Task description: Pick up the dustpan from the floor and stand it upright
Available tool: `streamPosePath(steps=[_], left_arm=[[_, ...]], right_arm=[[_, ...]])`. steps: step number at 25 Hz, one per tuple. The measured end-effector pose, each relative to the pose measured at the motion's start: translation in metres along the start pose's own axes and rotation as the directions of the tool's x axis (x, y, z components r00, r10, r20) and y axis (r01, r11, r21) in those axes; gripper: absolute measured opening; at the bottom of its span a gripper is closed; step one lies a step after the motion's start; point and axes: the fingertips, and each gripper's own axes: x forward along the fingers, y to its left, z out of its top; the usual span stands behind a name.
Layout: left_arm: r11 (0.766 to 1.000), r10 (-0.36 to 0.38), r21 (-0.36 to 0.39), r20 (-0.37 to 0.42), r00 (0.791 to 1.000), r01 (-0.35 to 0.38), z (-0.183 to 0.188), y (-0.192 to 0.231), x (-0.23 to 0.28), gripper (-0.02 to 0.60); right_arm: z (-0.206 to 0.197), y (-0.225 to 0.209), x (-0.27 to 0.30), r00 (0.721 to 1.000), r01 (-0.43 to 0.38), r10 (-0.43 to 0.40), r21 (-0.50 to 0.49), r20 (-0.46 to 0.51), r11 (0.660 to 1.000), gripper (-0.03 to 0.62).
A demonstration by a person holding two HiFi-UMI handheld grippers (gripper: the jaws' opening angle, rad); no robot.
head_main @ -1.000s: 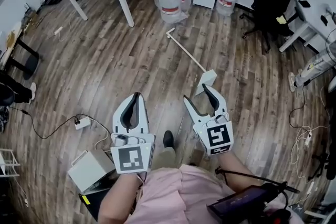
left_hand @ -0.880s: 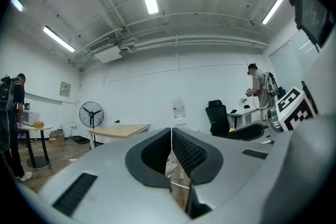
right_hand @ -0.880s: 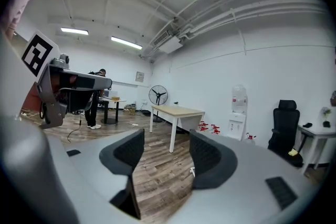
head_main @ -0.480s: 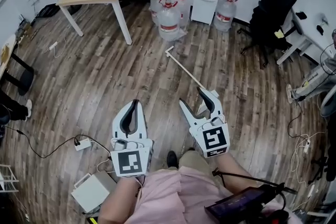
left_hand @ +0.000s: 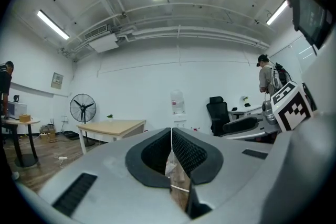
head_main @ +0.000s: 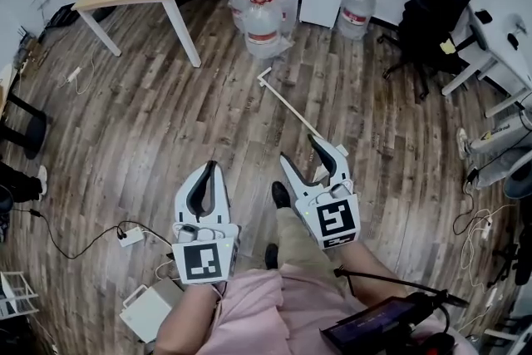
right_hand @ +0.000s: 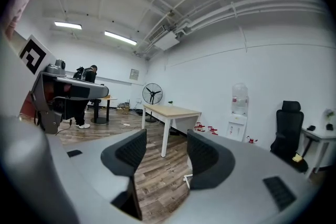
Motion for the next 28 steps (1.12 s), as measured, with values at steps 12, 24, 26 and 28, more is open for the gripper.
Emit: streamPosePath(steps=[12,24,26,28], left_arm=[[0.999,-0.008,0.033,-0.075,0.997,0.010,-0.011,0.013,0.177,0.018],[0.997,0.051,0.063,0.001,0.999,-0.051,0.033,0.044,0.282,0.018],[0.996,0.066,0.060,0.000,0.998,-0.065,0.033,0.057,0.292,0.018],[0.996,0.073,0.053,-0.001,0.997,-0.072,0.030,0.069,0.303,0.018]], right_arm=[[-0.008,-0.122,0.150,0.999,-0.005,0.006,0.020,-0.039,1.000,0.235],[0.040,-0.197,0.246,1.000,-0.020,0.021,-0.032,0.021,0.999,0.232],[0.042,-0.199,0.261,0.999,-0.025,0.026,-0.039,0.022,0.999,0.230],[0.042,-0.201,0.278,0.999,-0.030,0.031,-0.042,0.015,0.999,0.230]])
